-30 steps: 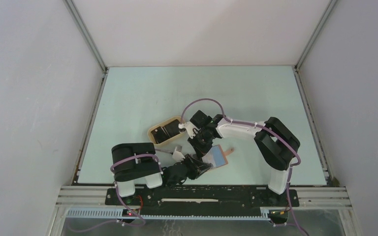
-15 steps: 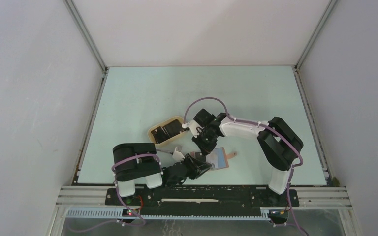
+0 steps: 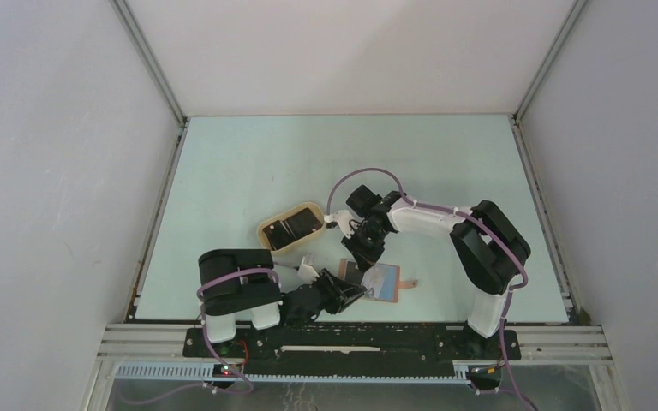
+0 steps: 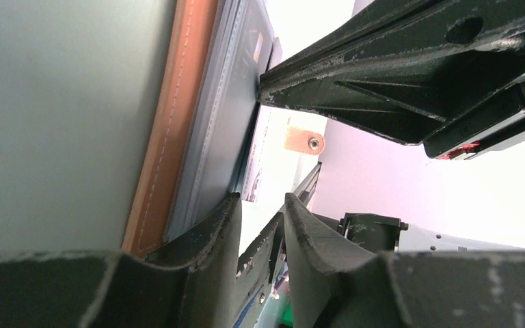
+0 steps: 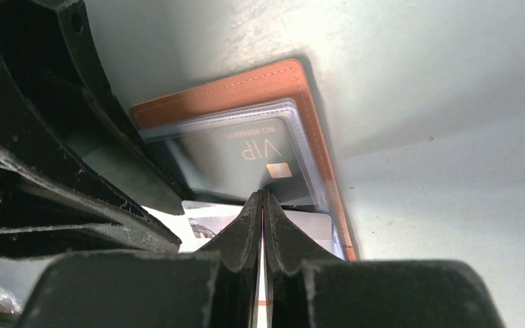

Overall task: Put the credit cards into the card holder
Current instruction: Insert the credit card into the card holder.

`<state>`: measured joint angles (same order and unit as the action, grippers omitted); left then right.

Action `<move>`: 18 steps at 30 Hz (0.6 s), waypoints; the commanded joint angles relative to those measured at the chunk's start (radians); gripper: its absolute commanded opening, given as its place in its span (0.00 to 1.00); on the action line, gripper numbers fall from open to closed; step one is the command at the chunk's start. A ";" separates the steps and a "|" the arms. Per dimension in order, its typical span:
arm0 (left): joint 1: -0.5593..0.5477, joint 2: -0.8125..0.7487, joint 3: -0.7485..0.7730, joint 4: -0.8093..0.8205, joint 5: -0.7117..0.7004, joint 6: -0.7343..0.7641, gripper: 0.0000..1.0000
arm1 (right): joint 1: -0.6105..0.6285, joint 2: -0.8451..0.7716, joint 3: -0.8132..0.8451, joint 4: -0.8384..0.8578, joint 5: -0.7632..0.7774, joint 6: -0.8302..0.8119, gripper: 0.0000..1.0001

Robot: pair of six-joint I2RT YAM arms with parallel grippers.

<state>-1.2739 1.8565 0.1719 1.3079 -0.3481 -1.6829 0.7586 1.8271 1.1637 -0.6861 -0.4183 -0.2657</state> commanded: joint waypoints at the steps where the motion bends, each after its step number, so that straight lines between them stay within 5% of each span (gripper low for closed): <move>1: -0.002 -0.001 -0.038 -0.091 -0.011 0.046 0.36 | -0.003 -0.015 -0.012 -0.048 -0.077 -0.064 0.09; 18: -0.003 0.006 -0.035 -0.056 -0.009 0.079 0.34 | 0.027 0.015 0.028 -0.101 -0.158 -0.104 0.09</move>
<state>-1.2739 1.8534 0.1631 1.3170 -0.3447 -1.6646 0.7856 1.8561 1.1690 -0.7765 -0.5526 -0.3447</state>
